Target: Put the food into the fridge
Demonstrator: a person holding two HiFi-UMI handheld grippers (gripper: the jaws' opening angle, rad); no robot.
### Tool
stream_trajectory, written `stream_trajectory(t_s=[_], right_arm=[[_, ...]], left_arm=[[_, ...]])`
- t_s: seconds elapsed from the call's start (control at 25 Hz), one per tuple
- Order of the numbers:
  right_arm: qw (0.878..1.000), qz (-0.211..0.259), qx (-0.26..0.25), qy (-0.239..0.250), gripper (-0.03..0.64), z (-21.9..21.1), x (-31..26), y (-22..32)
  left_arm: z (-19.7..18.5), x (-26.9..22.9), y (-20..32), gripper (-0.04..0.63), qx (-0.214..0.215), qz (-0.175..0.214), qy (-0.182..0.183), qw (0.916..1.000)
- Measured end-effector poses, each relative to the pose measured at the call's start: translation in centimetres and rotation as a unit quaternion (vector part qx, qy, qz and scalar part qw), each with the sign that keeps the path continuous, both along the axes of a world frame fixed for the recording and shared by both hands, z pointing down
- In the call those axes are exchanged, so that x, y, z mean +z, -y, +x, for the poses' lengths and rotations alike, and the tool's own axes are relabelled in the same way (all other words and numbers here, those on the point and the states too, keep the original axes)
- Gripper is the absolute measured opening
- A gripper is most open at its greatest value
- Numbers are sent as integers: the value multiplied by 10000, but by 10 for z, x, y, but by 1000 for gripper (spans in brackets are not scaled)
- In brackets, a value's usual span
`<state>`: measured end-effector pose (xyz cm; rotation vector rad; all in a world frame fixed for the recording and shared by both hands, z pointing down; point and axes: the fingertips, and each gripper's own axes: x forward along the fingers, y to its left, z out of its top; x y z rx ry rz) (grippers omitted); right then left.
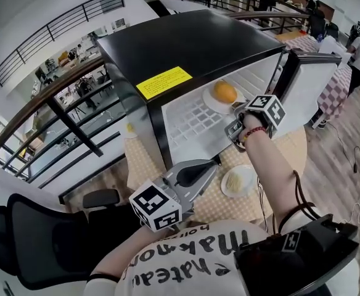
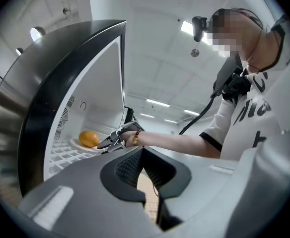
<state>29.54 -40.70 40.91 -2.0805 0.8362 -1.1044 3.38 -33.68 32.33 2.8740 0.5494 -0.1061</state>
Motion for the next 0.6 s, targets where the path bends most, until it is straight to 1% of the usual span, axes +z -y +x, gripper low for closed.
stream_trajectory(t_s=[0.04,0.12,0.16,0.24,0.6], right_arm=[[9998,-191,8,15,144,1,3,0],[9989,-473,-3,-18,161,2,7,0],[9987,-515,-8,-53,161,3,7,0],[9989,-457,-1,-86,161,2,6,1],[9997,129,194,-107,161,-1,0,-13]], left_arm=[[-1,-1,-1,5,-6,1,-2,10000],[-3,-4,-1,5,-28,4,-19,10000],[-4,-5,-1,5,-27,9,-33,10000],[-8,-7,-2,5,1,9,-47,10000],[-33,-9,-5,5,13,115,-15,9999]])
